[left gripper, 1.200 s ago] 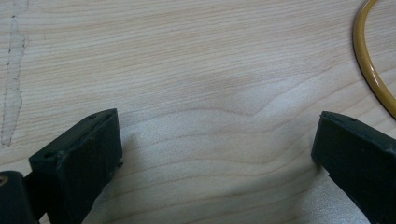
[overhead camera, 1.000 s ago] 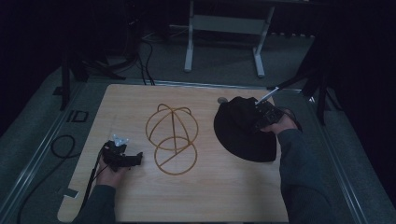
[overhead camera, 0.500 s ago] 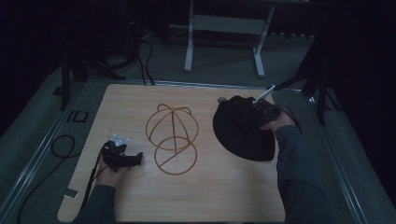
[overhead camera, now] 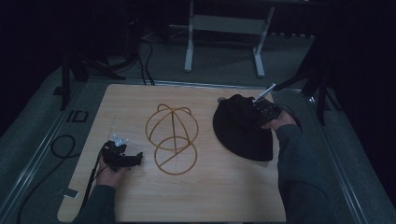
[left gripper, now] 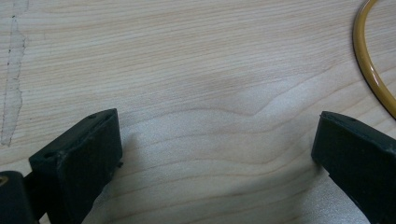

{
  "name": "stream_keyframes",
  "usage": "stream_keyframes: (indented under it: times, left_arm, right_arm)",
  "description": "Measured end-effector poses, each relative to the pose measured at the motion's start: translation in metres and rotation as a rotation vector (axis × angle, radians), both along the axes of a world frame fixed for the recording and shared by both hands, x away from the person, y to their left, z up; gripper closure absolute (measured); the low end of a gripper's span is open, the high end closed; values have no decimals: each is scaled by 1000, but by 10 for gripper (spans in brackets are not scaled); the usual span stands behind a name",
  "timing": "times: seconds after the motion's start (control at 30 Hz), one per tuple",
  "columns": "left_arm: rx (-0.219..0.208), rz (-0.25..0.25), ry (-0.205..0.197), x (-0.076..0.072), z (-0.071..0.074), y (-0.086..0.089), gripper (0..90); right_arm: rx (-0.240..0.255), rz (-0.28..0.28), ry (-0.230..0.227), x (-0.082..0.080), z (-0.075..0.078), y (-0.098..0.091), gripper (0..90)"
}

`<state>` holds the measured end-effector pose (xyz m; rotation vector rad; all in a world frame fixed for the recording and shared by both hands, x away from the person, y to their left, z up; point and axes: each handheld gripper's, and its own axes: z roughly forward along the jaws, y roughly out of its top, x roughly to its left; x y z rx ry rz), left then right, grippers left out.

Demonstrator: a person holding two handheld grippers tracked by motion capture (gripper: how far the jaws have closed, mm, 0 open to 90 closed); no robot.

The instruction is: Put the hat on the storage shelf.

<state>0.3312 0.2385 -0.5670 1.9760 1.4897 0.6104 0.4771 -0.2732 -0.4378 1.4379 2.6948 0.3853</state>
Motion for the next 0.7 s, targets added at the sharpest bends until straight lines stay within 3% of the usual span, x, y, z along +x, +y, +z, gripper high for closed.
stream_keyframes:
  times: [0.7]
  left_arm:
    - [0,0,1,0,0,0,19]
  right_arm:
    - [-6,94,-34,-13,33,4,866]
